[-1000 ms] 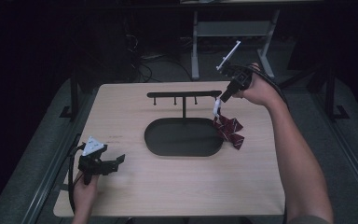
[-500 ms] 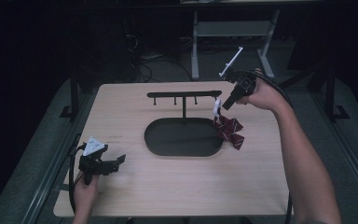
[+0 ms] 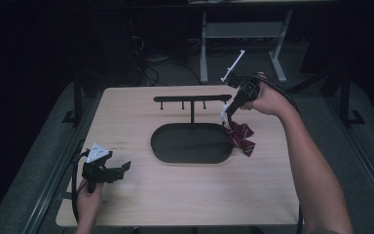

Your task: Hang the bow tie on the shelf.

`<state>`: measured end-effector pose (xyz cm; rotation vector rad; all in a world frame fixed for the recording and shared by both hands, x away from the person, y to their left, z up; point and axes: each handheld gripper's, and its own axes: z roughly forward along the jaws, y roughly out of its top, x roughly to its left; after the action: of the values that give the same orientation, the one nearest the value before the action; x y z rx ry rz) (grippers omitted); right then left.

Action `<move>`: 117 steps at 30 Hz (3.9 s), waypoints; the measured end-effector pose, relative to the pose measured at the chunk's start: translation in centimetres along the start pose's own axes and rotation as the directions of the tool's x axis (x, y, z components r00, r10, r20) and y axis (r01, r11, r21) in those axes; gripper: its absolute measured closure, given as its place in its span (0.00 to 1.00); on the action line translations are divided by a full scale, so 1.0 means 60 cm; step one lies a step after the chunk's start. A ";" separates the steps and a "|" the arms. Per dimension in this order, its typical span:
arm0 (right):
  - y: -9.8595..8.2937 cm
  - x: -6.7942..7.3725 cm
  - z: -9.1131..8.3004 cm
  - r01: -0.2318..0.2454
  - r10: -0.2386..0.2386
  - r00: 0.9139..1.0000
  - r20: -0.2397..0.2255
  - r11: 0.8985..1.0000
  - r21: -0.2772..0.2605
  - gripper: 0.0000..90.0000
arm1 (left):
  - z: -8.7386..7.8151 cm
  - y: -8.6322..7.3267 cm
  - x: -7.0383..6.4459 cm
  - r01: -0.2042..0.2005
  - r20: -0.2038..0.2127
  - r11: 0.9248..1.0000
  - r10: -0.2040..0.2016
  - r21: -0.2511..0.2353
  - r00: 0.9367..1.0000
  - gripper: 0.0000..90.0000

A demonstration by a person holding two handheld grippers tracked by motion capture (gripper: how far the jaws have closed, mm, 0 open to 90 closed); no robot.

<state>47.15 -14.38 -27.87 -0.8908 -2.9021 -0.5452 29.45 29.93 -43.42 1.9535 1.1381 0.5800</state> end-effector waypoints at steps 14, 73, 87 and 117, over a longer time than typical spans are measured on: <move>0.022 0.005 0.002 0.010 -0.009 1.000 0.013 0.999 -0.049 0.92 | 0.000 0.000 0.001 0.001 0.002 1.000 -0.001 -0.006 1.000 0.18; -0.088 -0.012 -0.022 -0.049 0.047 0.999 -0.019 0.987 -0.156 0.75 | 0.002 0.001 -0.005 -0.021 0.009 1.000 0.021 0.018 1.000 0.18; -0.119 -0.008 -0.014 -0.075 0.072 0.997 -0.026 0.983 -0.166 0.68 | 0.003 0.002 -0.009 -0.027 0.012 1.000 0.027 0.015 1.000 0.18; -0.200 0.008 0.030 -0.096 0.088 0.995 -0.053 0.979 -0.181 0.57 | 0.006 0.002 -0.011 -0.034 0.015 0.999 0.034 0.024 0.999 0.18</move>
<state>40.21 -22.75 -33.30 -1.0141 -2.7880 -0.8242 29.41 29.20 -43.55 1.9975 1.1095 0.5716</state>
